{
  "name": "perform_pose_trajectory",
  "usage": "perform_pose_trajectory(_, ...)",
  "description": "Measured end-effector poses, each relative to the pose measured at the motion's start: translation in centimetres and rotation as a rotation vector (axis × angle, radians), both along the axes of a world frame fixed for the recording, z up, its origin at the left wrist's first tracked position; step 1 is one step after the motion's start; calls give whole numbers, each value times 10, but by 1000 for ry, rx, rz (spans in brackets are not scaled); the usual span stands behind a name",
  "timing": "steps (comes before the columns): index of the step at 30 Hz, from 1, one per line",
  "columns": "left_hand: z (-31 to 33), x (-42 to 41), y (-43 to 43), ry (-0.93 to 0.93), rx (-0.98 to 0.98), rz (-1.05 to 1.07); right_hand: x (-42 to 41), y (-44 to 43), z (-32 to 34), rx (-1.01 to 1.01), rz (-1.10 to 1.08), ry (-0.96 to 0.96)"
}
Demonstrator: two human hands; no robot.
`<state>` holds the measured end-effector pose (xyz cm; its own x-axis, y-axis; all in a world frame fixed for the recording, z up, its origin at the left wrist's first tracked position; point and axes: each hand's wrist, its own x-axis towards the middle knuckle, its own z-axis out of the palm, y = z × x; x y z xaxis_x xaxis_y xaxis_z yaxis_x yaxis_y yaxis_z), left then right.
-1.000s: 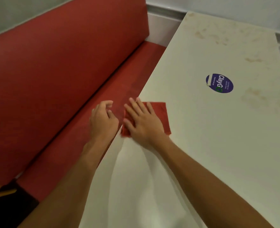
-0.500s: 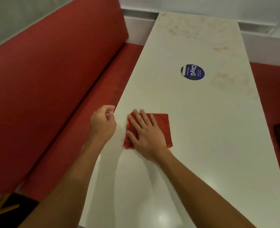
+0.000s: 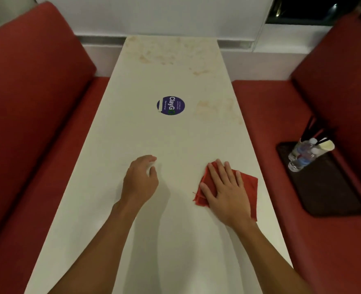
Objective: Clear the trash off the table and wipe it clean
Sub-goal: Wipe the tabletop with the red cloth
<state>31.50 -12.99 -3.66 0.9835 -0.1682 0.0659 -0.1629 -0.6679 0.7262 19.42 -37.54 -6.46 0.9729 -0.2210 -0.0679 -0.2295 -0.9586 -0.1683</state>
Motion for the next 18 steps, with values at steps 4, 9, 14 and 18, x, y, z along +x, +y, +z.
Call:
perform_pose_trajectory(4, -12, 26, -46, -22, 83, 24, 55, -44, -1, 17, -37, -18)
perform_pose_trajectory(9, -20, 70, -74, -45, 163, 183, 163, -59, -5, 22, 49, -39)
perform_pose_trajectory(14, -19, 86, -84, -65, 228, 307, 250, -12, -7, 77, 318, -69)
perform_pose_trajectory(18, -10, 83, -85, 1, 188, 363, 228, -18, -7, 82, 666, -88)
